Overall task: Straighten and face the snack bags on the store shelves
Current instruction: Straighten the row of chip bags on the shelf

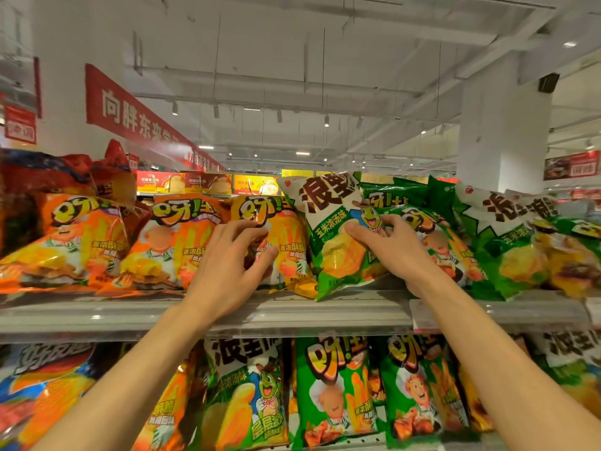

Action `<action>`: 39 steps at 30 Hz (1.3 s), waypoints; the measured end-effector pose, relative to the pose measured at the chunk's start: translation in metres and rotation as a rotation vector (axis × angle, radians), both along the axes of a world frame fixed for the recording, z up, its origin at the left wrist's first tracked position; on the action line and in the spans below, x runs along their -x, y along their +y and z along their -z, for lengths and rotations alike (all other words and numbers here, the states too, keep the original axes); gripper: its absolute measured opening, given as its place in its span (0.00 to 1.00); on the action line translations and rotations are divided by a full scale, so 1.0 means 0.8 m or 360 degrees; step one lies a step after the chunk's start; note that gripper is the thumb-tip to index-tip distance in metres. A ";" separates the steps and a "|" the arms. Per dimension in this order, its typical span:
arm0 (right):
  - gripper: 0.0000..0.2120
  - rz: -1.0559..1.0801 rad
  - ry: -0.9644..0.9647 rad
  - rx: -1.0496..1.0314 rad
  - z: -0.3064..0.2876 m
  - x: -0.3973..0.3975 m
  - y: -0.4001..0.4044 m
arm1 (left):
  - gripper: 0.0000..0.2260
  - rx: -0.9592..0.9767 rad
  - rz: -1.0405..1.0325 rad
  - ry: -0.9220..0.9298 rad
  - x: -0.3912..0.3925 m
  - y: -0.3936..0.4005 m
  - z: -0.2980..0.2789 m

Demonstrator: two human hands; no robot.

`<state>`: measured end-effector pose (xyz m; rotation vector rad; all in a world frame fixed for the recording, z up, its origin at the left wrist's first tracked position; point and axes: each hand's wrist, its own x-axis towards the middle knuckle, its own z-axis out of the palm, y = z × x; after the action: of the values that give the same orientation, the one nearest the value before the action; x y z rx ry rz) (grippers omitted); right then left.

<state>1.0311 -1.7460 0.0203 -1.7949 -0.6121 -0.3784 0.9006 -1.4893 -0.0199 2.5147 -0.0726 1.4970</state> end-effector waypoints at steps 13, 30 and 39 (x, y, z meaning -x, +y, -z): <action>0.43 0.0134 -0.0075 0.0085 -0.002 0.052 -0.016 | 0.22 0.0155 0.0092 0.0145 0.013 -0.010 0.001; 0.37 0.0102 0.0060 -0.0337 0.128 0.149 -0.110 | 0.10 0.0866 0.0583 0.0091 0.109 -0.085 0.098; 0.25 0.0086 0.0077 -0.0356 0.174 0.114 -0.231 | 0.10 0.1250 0.0643 0.0035 0.089 -0.199 0.152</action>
<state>0.9398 -1.9309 -0.1189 -1.6036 -0.4687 -0.4220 0.8291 -1.6486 -0.1411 1.7546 0.0118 1.0524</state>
